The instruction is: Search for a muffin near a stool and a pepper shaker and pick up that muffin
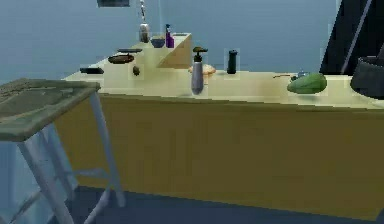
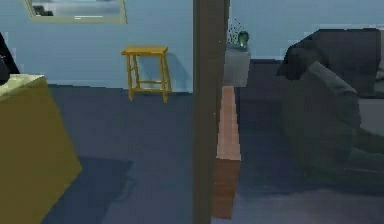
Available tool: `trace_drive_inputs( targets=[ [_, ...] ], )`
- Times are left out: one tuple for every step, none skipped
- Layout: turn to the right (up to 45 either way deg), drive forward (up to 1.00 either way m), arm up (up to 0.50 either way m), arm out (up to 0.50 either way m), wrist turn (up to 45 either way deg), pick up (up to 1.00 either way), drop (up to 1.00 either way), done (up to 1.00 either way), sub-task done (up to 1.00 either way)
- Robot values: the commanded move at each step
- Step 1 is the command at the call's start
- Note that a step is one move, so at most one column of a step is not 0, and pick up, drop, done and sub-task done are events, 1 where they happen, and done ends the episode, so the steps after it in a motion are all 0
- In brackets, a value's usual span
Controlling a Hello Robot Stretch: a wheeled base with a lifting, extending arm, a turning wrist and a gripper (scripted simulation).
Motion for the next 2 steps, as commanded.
trace_drive_inputs(
  targets=[
    [24.0,0.00,0.00,0.00,0.0,0.00,0.00,0.00,0.00],
    [0.0,0.40,0.00,0.00,0.0,0.00,0.00,0.00,0.00]
  ],
)
